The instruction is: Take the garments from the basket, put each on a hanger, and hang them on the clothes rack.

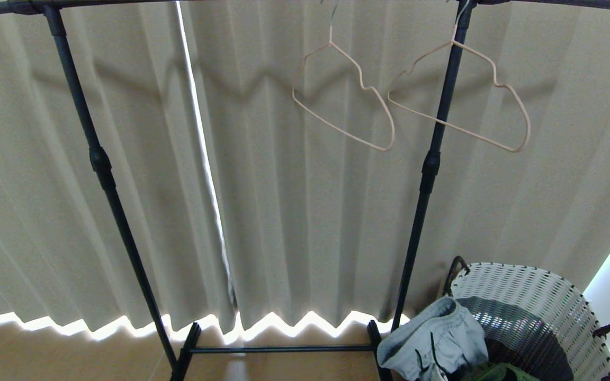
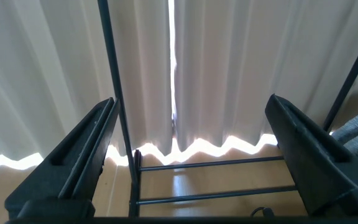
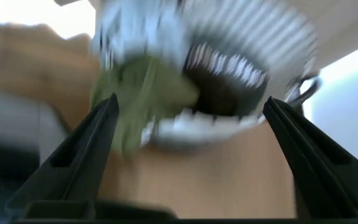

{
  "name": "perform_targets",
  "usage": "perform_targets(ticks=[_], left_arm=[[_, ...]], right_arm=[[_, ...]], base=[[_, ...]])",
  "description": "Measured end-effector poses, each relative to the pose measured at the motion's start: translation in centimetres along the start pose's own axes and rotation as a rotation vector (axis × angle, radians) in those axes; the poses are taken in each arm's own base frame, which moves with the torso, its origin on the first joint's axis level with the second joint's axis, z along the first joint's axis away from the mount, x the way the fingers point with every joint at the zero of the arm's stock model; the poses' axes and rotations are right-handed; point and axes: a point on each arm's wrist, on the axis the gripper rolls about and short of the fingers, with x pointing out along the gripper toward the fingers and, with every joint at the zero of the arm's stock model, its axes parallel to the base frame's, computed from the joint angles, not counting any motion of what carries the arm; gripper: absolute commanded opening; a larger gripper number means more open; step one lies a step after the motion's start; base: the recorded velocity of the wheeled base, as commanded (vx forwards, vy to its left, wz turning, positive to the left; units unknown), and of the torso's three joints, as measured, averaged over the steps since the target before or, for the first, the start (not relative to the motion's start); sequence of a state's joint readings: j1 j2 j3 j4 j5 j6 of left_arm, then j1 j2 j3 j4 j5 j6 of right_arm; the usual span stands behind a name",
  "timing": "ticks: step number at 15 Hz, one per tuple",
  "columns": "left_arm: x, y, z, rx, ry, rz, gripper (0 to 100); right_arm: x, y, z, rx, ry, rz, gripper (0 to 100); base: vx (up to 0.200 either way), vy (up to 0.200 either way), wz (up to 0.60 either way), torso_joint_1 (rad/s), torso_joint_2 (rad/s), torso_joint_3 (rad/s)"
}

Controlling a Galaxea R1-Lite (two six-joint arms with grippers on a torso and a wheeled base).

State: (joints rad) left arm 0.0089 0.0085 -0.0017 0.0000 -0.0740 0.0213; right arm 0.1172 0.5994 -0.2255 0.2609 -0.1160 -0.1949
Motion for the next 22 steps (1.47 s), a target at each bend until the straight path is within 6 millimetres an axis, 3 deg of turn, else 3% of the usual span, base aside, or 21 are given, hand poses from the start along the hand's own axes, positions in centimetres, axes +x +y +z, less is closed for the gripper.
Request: perform_targets(ticks=[5,10,17,22], left_arm=[[0.0,0.0,0.0,-0.002,0.000,0.000,100],[0.0,0.0,0.0,-0.002,0.000,-0.001,100],[0.0,0.0,0.0,-0.002,0.000,0.000,100],[0.0,0.0,0.0,-0.001,0.000,0.000,100]], right_arm=[[5.4,0.2,2.9,-0.164,0.294,0.093,100],[8.7,0.8,2.8,-0.186,0.477,0.198,100],[13.8,1.1,4.1,-0.168,0.429,0.180,100],[17.0,0.0,3.6,-0.115,0.483,0.126,100]], base=[[0.000,0.000,0.00,0.000,0.00,0.000],[0.000,0.000,0.00,0.000,0.00,0.000],[0.000,0.000,0.00,0.000,0.00,0.000],[0.000,0.000,0.00,0.000,0.00,0.000]])
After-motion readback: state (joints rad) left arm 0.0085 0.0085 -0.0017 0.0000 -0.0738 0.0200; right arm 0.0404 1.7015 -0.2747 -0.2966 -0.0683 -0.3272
